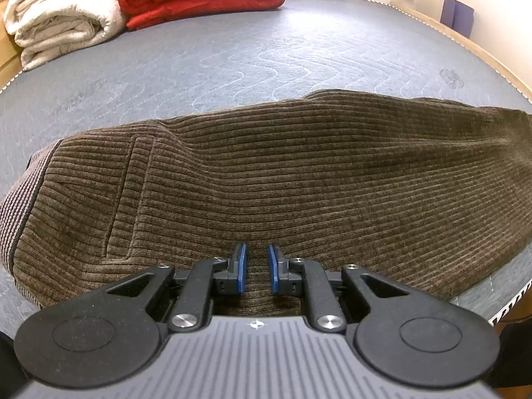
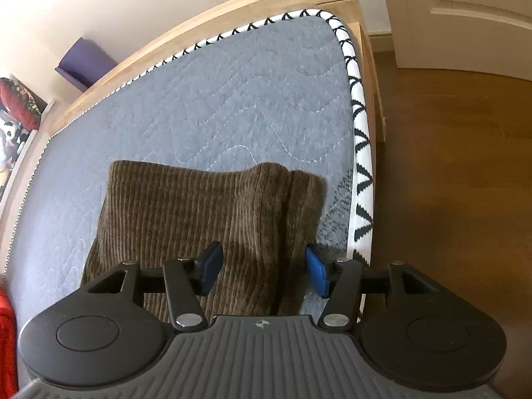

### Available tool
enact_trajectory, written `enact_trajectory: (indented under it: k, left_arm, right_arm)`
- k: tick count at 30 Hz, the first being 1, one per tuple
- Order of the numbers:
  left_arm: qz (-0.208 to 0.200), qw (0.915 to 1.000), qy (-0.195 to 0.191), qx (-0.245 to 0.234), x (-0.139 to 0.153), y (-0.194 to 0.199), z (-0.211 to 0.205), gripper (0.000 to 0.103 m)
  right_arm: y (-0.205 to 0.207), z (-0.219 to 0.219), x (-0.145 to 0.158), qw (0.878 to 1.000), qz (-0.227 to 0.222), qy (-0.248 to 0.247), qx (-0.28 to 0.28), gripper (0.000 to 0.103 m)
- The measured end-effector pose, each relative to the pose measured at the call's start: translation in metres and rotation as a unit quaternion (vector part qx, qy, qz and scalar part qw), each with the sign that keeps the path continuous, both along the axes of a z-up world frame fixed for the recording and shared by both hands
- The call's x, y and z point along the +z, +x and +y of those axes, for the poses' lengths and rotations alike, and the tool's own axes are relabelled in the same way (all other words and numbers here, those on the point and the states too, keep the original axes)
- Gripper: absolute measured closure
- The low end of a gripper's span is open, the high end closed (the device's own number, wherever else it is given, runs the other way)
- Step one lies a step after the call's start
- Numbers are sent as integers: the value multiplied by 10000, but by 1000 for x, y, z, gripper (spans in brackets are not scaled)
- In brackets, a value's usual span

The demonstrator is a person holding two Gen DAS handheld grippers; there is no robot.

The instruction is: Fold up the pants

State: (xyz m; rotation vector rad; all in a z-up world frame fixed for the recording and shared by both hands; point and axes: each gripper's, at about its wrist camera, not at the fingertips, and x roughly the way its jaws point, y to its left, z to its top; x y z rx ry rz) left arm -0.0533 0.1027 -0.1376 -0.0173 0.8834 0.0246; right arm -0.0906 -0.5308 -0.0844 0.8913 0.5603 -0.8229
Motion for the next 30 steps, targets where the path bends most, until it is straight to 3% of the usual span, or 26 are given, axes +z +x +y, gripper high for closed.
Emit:
enact_trajectory:
  k: [4, 6, 8, 16, 18, 20, 21, 23, 27, 29, 30]
  left_arm:
    - [-21, 10000, 74, -34, 0, -1, -3, 87]
    - [-19, 10000, 66, -29, 0, -1, -3, 87]
    - [-11, 10000, 36, -26, 0, -1, -2, 87]
    - [11, 10000, -48, -25, 0, 0, 2, 87]
    - [16, 10000, -59, -24, 0, 1, 2, 87]
    - [18, 10000, -60, -21, 0, 1, 2, 87]
    - [18, 10000, -58, -22, 0, 1, 2, 87]
    - [16, 10000, -56, -26, 0, 1, 2, 87]
    - [16, 10000, -51, -26, 0, 1, 2, 87]
    - [10, 10000, -35, -31, 0, 1, 2, 87]
    - [6, 10000, -25, -34, 0, 1, 1, 87]
  right_arm:
    - [6, 0, 0, 9999, 23, -128, -71, 48]
    - [9, 3, 0, 9995, 149, -241, -105, 61]
    - [8, 4, 0, 9992, 216, -309, -157, 83]
    - [3, 9, 6, 9991, 43, -363, -234, 86]
    - [3, 9, 7, 9988, 208, -385, -240, 78]
    - [6, 11, 6, 9968, 585, -442, -319, 36]
    - [8, 11, 3, 9949, 822, -486, -331, 30]
    - [10, 11, -2, 9945, 928, -418, -230, 29]
    - [16, 16, 1, 9948, 854, -563, -11, 41]
    - [18, 20, 4, 9943, 817, -675, 102, 71]
    - [20, 22, 5, 9946, 737, -696, 207, 73]
